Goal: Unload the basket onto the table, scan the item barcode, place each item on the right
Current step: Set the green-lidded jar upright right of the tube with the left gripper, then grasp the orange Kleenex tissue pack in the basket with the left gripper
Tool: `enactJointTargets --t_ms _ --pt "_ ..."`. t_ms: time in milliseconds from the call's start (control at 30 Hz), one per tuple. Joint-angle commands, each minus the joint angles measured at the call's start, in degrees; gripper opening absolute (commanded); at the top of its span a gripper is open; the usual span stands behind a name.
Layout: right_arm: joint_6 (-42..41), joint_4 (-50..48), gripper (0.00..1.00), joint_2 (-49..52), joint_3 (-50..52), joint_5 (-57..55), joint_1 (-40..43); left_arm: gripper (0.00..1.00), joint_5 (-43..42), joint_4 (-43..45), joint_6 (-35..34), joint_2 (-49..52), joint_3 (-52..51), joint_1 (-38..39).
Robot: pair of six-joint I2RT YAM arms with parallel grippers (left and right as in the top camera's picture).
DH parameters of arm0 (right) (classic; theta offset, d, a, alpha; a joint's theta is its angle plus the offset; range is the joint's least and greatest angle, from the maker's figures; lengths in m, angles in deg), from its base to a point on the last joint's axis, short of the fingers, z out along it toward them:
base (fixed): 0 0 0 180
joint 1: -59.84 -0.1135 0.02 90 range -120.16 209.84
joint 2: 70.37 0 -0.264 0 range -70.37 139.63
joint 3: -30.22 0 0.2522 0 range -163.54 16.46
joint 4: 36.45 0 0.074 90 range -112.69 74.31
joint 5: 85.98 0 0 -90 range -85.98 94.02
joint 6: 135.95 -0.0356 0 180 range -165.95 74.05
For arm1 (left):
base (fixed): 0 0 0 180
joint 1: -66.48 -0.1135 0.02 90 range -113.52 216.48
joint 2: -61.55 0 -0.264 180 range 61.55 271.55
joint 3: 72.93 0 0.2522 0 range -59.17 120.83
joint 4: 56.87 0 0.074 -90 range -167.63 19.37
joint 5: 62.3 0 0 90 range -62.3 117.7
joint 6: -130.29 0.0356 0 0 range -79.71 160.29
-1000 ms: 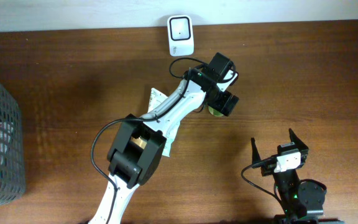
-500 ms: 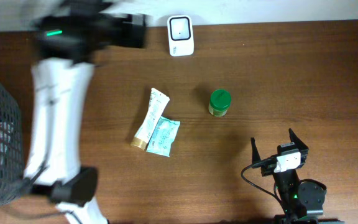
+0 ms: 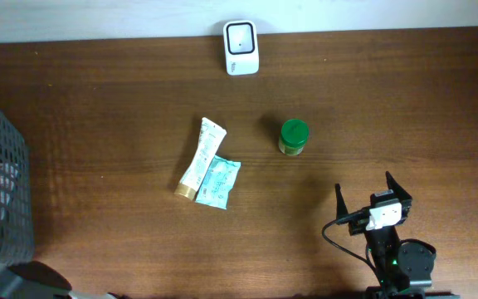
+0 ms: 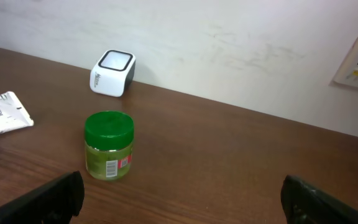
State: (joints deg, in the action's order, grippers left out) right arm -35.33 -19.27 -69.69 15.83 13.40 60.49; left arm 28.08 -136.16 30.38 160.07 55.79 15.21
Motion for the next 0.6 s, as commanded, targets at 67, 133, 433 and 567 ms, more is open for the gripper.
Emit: enactJointTargets --t_ms 67,133,433,567 --pt "-0.37 0.26 0.98 -0.33 0.31 0.52 -0.37 0.92 6.03 15.74 20.79 0.22 -22.03 -2.47" --pt "-0.37 0.26 0.98 -0.33 0.31 0.52 -0.37 0.89 7.61 21.24 23.8 1.81 -26.16 -3.72" --pt "-0.35 0.26 0.98 -0.33 0.31 0.52 -0.37 0.84 9.11 31.12 26.77 15.76 -26.75 -4.31" --pt "-0.37 0.26 0.98 -0.33 0.31 0.52 -0.37 0.72 9.79 35.06 26.73 19.87 -26.75 -4.31"
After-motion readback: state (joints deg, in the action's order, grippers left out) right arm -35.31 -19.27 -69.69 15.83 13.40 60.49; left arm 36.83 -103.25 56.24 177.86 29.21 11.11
